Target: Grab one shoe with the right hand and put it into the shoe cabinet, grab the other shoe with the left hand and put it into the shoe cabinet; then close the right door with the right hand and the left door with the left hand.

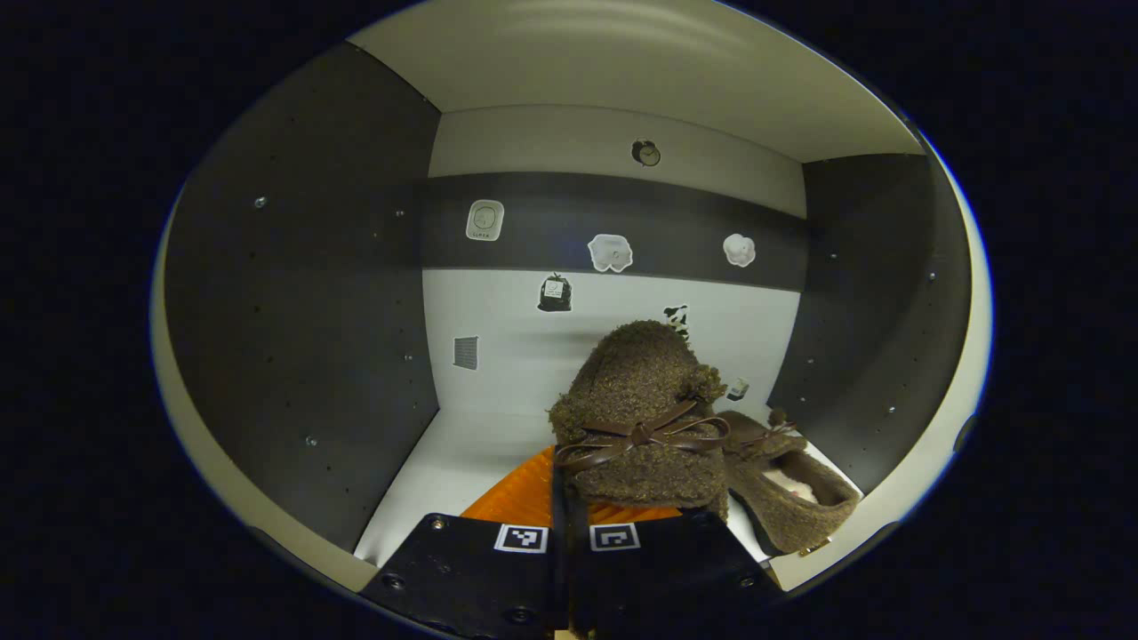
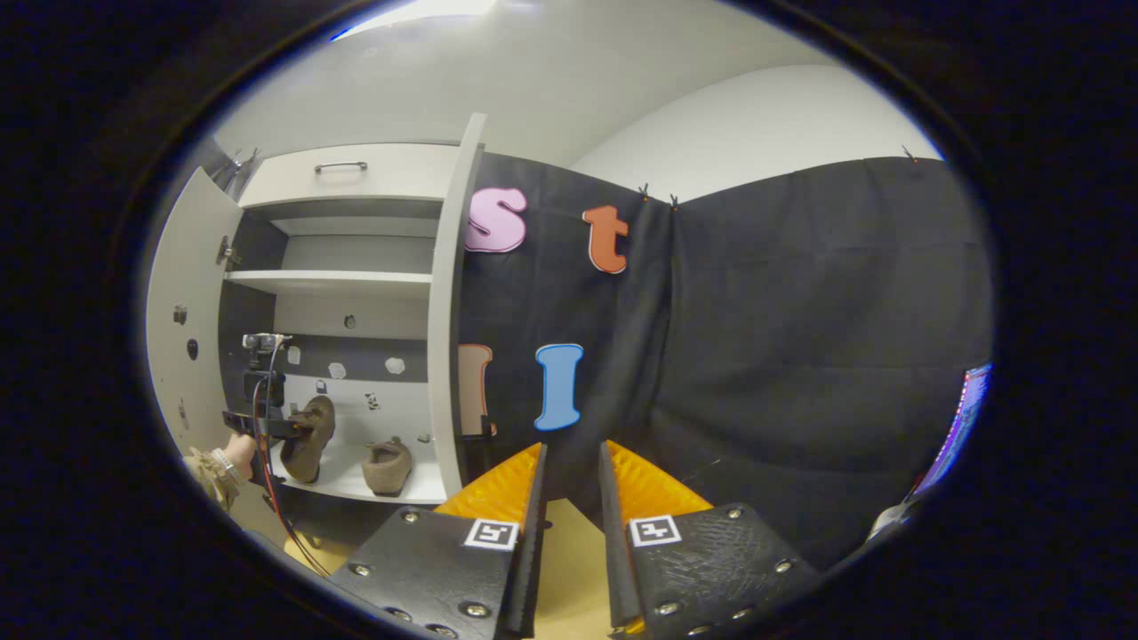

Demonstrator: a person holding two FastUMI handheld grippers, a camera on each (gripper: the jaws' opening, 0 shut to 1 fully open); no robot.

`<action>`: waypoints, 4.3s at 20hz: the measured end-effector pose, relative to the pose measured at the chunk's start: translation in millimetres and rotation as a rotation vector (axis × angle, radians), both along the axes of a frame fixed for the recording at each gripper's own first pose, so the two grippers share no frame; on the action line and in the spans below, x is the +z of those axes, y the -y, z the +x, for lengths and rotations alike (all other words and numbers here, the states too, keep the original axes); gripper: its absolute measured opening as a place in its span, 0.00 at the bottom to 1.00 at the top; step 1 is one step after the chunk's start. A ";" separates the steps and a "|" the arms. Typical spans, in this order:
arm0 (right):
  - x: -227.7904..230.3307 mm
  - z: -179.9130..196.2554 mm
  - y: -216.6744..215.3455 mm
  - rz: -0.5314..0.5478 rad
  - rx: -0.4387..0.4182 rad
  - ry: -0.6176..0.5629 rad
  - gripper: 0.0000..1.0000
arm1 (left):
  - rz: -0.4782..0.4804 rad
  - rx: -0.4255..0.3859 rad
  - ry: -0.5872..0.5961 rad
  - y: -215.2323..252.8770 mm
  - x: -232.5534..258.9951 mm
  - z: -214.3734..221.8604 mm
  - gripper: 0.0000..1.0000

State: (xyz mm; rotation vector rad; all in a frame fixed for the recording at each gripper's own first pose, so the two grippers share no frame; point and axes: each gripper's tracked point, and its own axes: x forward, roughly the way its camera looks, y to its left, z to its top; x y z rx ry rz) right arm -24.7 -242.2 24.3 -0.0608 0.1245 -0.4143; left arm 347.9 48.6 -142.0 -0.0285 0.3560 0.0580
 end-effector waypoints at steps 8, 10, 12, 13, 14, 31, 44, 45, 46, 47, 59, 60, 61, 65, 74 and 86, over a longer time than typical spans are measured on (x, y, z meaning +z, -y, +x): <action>-16.3 -5.9 25.1 0.022 -0.085 -0.032 0.31 | 0.063 -0.006 -0.089 -2.3 -36.2 29.0 0.04; -18.4 -6.4 29.8 0.026 -0.096 -0.035 0.31 | 0.084 -0.006 -0.113 -3.7 -42.9 32.4 0.06; -20.9 -6.6 31.1 0.032 -0.102 -0.039 0.31 | 0.088 0.005 -0.136 -5.9 -48.7 32.7 0.09; -22.7 -6.0 32.4 0.035 -0.103 -0.042 0.31 | 0.082 0.009 -0.147 -5.6 -52.5 31.7 0.11; -23.5 -6.0 33.4 0.036 -0.102 -0.043 0.31 | 0.075 0.010 -0.157 -5.8 -54.7 30.9 0.17; -49.4 40.9 -7.0 0.125 0.132 -0.075 0.58 | 0.071 -0.115 0.079 23.0 80.6 -82.0 0.71; -71.0 71.5 -29.9 0.180 0.264 -0.131 0.82 | 0.089 -0.192 0.198 38.0 155.2 -227.6 0.99; -71.0 72.1 -31.6 0.180 0.278 -0.134 0.86 | 0.085 -0.197 0.195 38.6 157.0 -235.7 0.99; -72.1 73.1 -33.0 0.184 0.291 -0.136 0.87 | 0.078 -0.200 0.196 39.3 159.7 -242.7 1.00; -71.2 72.5 -36.8 0.193 0.310 -0.140 0.87 | 0.073 -0.201 0.197 39.6 161.7 -249.2 1.00; -73.1 78.9 -108.5 0.212 0.508 -0.171 0.82 | 0.033 -0.157 0.221 28.1 185.7 -299.2 1.00; -75.3 83.3 -117.7 0.215 0.527 -0.173 0.82 | 0.031 -0.151 0.222 25.9 185.7 -301.5 0.99; -76.3 85.3 -124.2 0.219 0.547 -0.173 0.82 | 0.033 -0.143 0.221 22.5 185.2 -303.2 1.00; -81.3 93.5 -149.5 0.259 0.616 -0.179 0.83 | 0.042 -0.093 0.201 4.3 178.2 -310.4 1.00; -90.6 121.5 -186.4 0.290 0.674 -0.185 0.77 | 0.036 -0.024 0.204 -19.5 181.4 -318.4 0.98; -113.3 157.9 -226.9 0.316 0.707 -0.203 0.89 | 0.028 -0.011 0.205 -32.2 184.8 -322.3 0.98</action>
